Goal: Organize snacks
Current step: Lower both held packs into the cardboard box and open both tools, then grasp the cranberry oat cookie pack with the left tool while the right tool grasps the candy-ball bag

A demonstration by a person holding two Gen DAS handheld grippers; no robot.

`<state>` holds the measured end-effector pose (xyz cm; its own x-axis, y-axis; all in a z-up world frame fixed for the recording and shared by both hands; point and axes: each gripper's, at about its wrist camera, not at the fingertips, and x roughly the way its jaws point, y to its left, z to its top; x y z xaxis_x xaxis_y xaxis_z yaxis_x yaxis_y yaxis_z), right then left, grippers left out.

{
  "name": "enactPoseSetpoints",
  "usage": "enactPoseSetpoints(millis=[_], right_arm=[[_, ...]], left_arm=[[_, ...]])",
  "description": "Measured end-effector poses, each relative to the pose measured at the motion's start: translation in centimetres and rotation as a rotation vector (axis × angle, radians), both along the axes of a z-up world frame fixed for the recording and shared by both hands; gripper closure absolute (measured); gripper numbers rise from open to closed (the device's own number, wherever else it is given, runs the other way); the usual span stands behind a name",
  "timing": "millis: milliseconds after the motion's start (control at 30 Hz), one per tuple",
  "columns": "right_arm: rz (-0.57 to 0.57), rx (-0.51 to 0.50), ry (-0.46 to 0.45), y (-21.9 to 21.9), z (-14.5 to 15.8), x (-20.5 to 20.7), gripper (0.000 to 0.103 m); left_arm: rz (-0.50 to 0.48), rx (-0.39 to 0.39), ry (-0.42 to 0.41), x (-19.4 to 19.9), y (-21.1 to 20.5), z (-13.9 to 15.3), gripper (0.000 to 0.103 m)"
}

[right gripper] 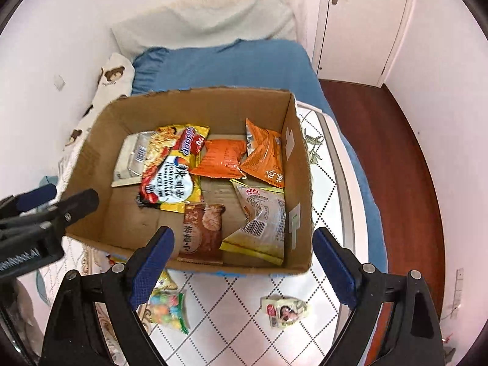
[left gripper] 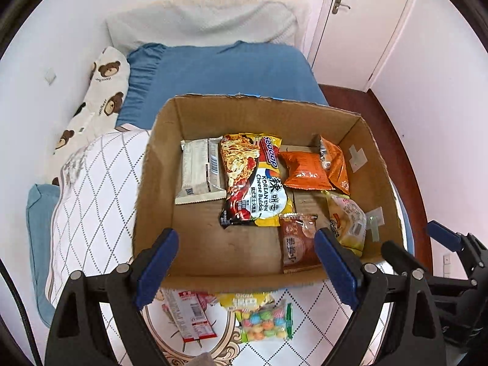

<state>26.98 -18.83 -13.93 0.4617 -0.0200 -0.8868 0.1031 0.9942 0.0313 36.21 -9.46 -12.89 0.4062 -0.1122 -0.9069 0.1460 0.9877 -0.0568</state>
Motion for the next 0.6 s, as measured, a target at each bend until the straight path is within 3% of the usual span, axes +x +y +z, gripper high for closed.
enactPoseSetpoints(millis=[433,600], right_arm=[[-0.002,0.053,-0.160,0.4,6.4,-7.4,0.009],[0.014,0.100,-0.156,0.8,6.4,-9.3,0.009]], left_arm=[[-0.009,-0.012,-0.133,-6.4,0.1,4.9,0.012],[0.006,-0.007,-0.139,-8.2,1.1,4.7,0.012]])
